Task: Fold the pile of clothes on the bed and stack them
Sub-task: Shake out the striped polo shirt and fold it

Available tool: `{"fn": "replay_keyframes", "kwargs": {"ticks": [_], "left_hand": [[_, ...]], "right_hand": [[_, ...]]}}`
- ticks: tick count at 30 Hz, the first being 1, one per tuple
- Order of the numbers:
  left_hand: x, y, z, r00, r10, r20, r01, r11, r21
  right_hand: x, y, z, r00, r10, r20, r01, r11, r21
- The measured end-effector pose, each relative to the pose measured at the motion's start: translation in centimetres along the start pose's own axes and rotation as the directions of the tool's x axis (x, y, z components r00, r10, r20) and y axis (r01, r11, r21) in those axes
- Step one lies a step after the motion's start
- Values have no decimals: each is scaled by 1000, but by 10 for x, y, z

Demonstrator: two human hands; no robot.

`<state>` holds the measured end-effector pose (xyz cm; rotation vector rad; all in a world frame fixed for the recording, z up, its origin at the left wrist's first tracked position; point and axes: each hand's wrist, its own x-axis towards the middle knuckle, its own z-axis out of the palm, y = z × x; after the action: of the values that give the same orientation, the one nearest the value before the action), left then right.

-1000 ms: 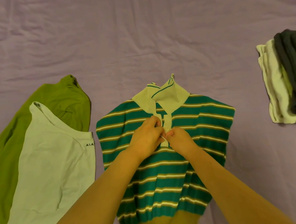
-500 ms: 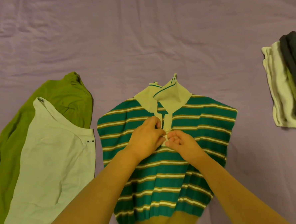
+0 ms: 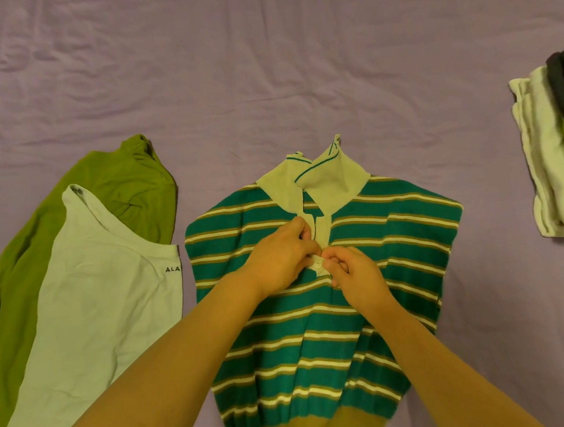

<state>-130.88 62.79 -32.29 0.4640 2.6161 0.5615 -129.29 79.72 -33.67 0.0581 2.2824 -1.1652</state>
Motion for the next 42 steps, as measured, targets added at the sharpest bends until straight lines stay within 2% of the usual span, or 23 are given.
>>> {"fn": "replay_keyframes", "kwargs": {"ticks": [3,7,10,13,15,17,21,23,27,31,34,37,39,42], "left_hand": [[0,-4,2,998,-54,34,58,988,-146],[5,8,9,979,-189,-75,163,951,-262],[0,18,17,943,-291,-160,233,924,-304],[-16,22,29,909,-390,-150,330,890,-315],[-24,23,32,894,-416,-167,335,867,-368],[-22,20,29,911,-364,-193,276,887,-369],[-3,9,12,964,-229,-133,211,968,-138],[7,6,5,982,-163,-94,162,987,-25],[20,5,-6,997,-53,-53,60,987,148],[26,2,-17,992,18,-128,19,959,283],[28,-2,-20,984,110,-138,-68,959,277],[27,-1,-18,990,128,-64,-108,962,252],[27,-1,-16,992,101,-71,-85,976,202],[29,-3,-14,994,70,-87,-55,985,161]], "right_hand": [[3,4,0,1000,-20,18,20,1000,3],[5,9,5,999,-39,-3,39,998,-40],[3,9,4,1000,-31,-1,31,999,-14],[4,5,3,1000,9,-9,-9,1000,-12],[5,2,4,998,45,-36,-46,999,-24],[6,-1,4,997,59,-56,-62,997,-42],[10,-8,-3,997,-45,-63,39,995,-95],[13,-10,-7,996,-20,-82,15,998,-63],[16,-15,-6,996,2,-92,-11,995,-103],[15,-22,-3,992,17,-124,-29,995,-98],[20,-26,-3,994,20,-110,-42,978,-204],[29,-27,-7,991,114,-70,-117,992,-41],[32,-28,-9,984,175,-41,-172,983,71],[37,-29,-13,982,190,-23,-188,980,70]]}}
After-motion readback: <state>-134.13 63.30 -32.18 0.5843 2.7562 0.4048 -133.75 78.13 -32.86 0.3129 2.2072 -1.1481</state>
